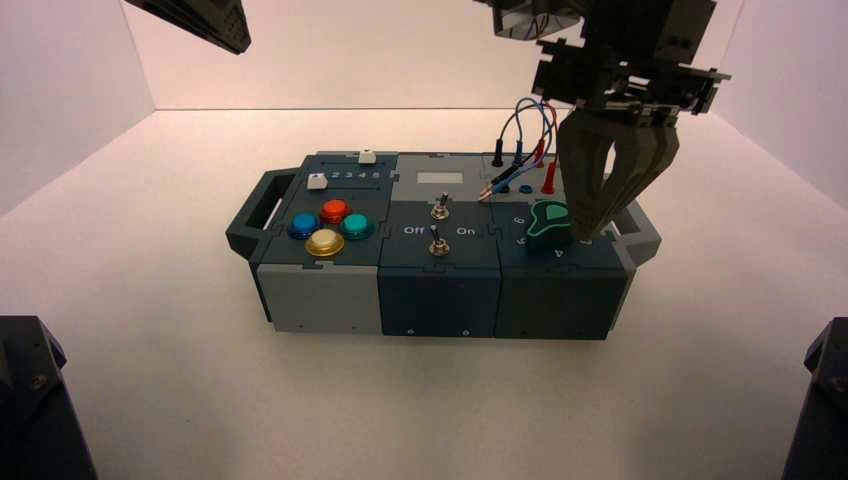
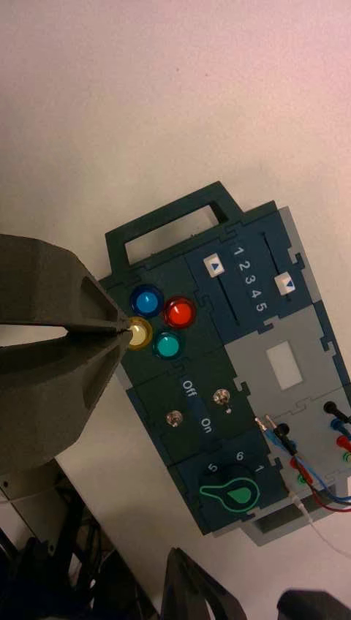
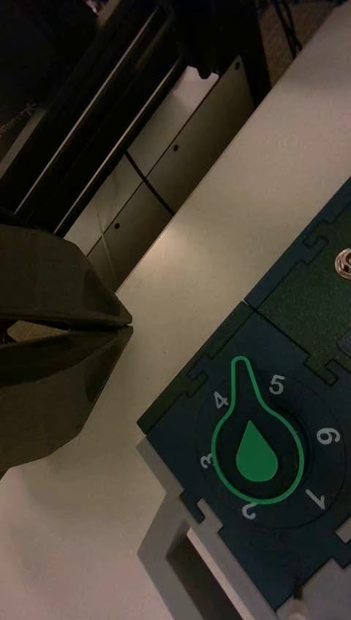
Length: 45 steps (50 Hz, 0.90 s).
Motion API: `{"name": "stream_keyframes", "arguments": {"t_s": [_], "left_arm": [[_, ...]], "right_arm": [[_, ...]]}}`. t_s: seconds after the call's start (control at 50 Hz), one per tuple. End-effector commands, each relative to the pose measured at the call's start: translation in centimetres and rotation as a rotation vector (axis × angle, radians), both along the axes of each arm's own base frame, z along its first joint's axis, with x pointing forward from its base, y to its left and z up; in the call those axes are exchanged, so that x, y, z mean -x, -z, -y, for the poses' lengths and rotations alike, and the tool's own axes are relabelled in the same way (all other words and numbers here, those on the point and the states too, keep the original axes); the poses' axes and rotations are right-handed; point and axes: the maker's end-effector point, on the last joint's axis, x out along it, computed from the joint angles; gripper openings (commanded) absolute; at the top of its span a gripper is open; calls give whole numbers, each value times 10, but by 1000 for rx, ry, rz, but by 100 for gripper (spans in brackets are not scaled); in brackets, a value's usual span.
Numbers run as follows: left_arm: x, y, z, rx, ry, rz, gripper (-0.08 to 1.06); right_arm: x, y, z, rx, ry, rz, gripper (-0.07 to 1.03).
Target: Turn the knob to position 6.
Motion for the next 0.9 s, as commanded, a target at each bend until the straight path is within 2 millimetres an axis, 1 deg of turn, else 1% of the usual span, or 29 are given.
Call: {"name": "stream_keyframes", "arguments": {"t_s": [0.02,0.66,0.9], "left_arm": [[-4,-8,3,21,-5,20,-3],[-3,-8,3,18,-3,18,-3],[-3,-8,3,17,-3,17,-3]], "right_arm": [[-6,-4,-9,-20,5,15,-2],[-18,10,-18,-21,96,31,-2],[-19,20,-17,-6,130,25,-2]]}}
